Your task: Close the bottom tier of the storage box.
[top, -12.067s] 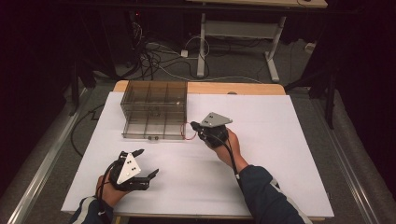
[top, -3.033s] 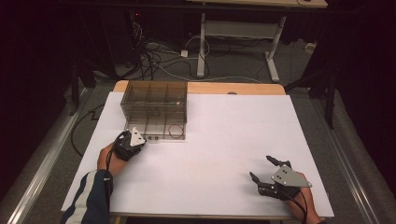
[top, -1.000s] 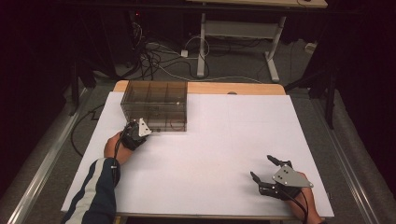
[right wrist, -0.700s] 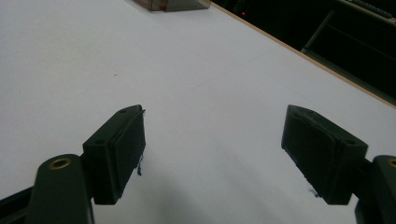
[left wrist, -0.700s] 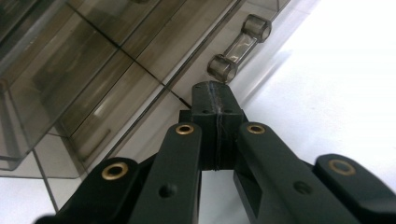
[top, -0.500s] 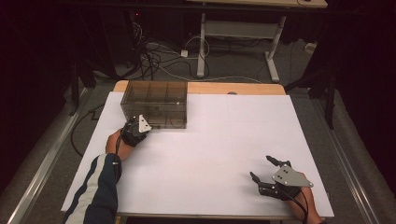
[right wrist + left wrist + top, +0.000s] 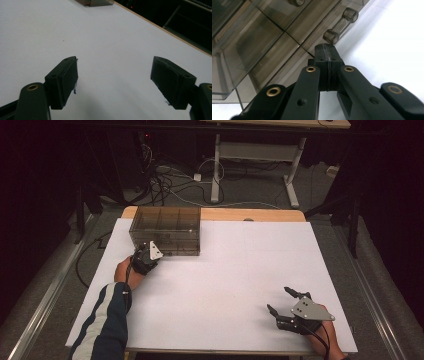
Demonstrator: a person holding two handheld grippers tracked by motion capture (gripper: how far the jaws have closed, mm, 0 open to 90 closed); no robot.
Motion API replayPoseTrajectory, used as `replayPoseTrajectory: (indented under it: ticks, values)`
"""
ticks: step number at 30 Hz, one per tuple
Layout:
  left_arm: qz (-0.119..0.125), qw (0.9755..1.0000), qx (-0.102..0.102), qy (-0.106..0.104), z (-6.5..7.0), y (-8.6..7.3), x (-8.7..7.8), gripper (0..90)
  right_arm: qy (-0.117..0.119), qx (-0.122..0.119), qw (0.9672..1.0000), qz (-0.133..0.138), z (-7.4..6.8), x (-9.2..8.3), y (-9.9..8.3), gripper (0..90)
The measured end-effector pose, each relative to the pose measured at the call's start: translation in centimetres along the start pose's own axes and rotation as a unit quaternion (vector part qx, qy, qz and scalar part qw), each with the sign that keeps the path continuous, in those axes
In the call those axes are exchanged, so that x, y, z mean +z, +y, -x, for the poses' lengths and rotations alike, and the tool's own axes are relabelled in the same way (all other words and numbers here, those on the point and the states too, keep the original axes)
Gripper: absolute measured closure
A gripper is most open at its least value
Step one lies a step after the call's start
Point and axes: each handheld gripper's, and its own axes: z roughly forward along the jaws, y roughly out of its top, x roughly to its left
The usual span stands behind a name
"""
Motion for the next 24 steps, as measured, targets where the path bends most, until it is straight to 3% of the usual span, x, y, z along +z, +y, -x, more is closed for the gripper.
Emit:
replayPoseTrajectory:
  ticks: [24]
  values:
    - [0.006,0.9998,0.005,0.017,-0.15,0.18,0.7,87.5,0.002,-0.001,1.0,-0.006,0.03,0.05,-0.17,22.6]
